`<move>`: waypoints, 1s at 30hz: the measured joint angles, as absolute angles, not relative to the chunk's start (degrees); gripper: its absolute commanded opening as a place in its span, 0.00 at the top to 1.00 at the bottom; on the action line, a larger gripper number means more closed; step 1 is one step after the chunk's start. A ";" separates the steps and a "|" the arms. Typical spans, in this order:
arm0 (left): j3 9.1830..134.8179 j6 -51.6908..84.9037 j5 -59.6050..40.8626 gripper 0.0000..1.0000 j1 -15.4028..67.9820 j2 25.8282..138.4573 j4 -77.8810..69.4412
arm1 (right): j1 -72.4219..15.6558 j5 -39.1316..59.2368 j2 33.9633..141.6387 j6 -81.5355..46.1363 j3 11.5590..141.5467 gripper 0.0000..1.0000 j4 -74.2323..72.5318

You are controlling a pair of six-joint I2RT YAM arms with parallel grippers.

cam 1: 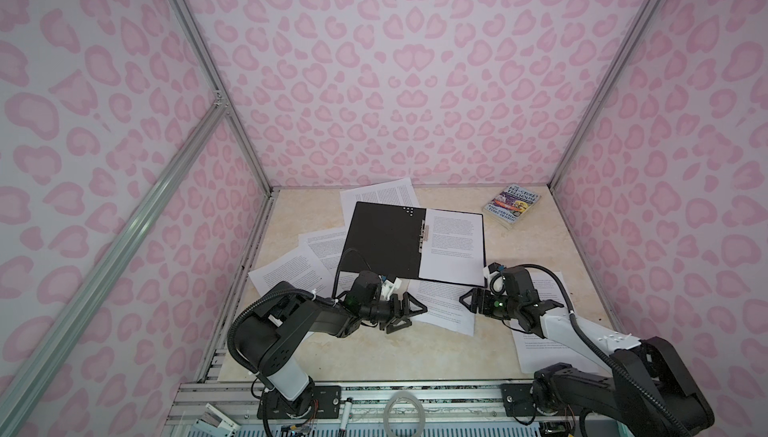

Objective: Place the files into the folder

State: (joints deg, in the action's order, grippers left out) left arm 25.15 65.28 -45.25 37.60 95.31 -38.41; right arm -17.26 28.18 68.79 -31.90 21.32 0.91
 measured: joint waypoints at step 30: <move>29.87 71.79 -43.16 0.21 33.82 104.25 -50.65 | -16.82 27.18 67.46 -30.26 22.83 0.22 6.52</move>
State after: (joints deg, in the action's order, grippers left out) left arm 29.87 71.79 -43.16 33.82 104.25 -50.65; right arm -16.82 27.18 67.46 -30.26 22.83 6.52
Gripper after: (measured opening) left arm 0.841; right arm 0.785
